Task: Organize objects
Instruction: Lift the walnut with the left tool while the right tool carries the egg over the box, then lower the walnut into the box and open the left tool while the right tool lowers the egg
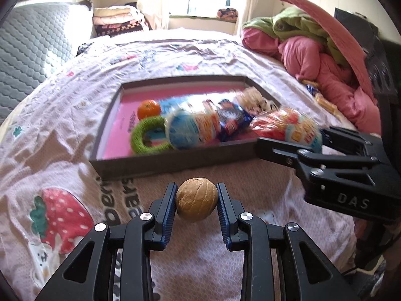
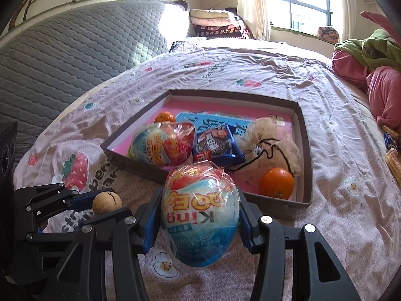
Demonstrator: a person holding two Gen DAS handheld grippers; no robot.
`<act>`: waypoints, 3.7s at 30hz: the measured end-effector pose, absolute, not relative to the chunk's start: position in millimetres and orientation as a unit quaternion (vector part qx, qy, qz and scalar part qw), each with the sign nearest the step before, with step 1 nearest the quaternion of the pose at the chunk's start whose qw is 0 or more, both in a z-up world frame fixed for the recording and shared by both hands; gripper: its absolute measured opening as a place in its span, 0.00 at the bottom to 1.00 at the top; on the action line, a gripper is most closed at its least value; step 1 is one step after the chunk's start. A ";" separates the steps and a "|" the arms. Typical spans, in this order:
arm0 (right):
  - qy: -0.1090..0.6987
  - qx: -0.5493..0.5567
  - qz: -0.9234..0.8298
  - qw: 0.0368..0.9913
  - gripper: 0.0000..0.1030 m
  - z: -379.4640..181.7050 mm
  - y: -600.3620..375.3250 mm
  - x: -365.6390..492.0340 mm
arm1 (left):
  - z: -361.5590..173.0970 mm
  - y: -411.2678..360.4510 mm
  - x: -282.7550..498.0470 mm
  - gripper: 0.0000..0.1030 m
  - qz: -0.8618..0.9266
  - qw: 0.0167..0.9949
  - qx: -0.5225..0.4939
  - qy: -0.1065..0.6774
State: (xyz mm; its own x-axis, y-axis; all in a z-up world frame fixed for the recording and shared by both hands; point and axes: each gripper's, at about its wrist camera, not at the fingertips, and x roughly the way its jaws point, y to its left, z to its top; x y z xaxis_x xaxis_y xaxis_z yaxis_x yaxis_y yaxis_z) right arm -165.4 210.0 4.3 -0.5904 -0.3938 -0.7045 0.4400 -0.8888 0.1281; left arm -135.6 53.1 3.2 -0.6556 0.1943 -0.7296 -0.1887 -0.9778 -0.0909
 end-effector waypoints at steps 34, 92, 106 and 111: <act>-0.014 0.264 -0.951 0.159 0.51 68.2 229.4 -175.2 | 51.6 8.8 -191.4 0.31 0.954 -0.009 -0.300 -0.002; 0.024 0.319 -0.938 0.135 0.51 -13.2 216.6 -218.4 | -22.6 -5.3 -231.6 0.31 0.918 -0.009 -0.395 -0.013; 0.033 0.327 -0.934 0.138 0.54 -19.7 213.0 -217.3 | -23.4 -3.2 -230.5 0.31 0.918 -0.008 -0.395 -0.004; 0.045 0.329 -0.933 0.140 0.61 -19.7 209.2 -214.7 | -22.7 -3.5 -230.7 0.31 0.917 -0.009 -0.398 -0.002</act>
